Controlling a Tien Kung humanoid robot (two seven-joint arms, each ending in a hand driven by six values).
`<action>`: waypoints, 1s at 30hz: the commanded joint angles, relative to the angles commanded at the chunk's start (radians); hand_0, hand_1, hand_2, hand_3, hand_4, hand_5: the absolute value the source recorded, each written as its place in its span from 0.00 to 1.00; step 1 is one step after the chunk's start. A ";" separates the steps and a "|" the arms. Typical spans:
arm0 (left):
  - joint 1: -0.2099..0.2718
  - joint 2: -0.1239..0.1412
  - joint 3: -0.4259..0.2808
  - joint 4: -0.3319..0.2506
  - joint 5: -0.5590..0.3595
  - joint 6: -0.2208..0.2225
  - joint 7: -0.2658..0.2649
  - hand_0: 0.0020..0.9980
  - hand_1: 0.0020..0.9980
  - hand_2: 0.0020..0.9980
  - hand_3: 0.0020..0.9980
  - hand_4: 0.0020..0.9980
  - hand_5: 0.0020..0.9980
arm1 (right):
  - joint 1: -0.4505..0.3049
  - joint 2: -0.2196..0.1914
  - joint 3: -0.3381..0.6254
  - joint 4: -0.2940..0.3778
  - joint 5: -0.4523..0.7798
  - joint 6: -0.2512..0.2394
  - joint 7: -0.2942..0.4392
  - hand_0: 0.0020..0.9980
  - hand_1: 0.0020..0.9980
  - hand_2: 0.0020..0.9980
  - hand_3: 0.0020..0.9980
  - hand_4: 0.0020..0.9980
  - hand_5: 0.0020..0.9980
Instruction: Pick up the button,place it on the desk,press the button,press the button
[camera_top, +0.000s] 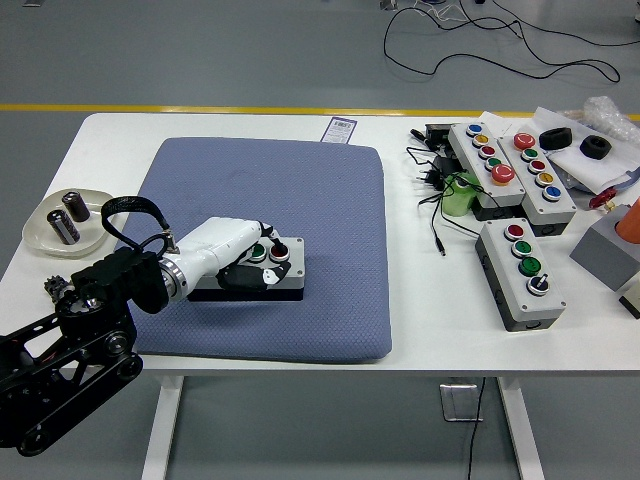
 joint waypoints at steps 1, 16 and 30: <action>0.000 0.000 -0.001 0.000 0.000 0.000 0.000 0.00 0.00 0.00 0.65 0.60 0.73 | 0.000 0.000 0.000 0.000 -0.001 0.000 0.000 0.65 0.65 0.68 0.59 0.44 0.30; 0.046 0.006 -0.079 -0.065 -0.009 0.090 0.023 0.00 0.00 0.00 0.62 0.59 0.75 | -0.003 0.001 0.004 0.000 -0.004 0.001 0.000 0.65 0.65 0.68 0.59 0.43 0.30; 0.100 0.033 -0.086 -0.072 -0.003 0.094 0.029 0.00 0.00 0.00 0.57 0.59 0.76 | -0.007 0.003 0.007 0.000 -0.005 0.000 -0.004 0.65 0.65 0.68 0.59 0.44 0.30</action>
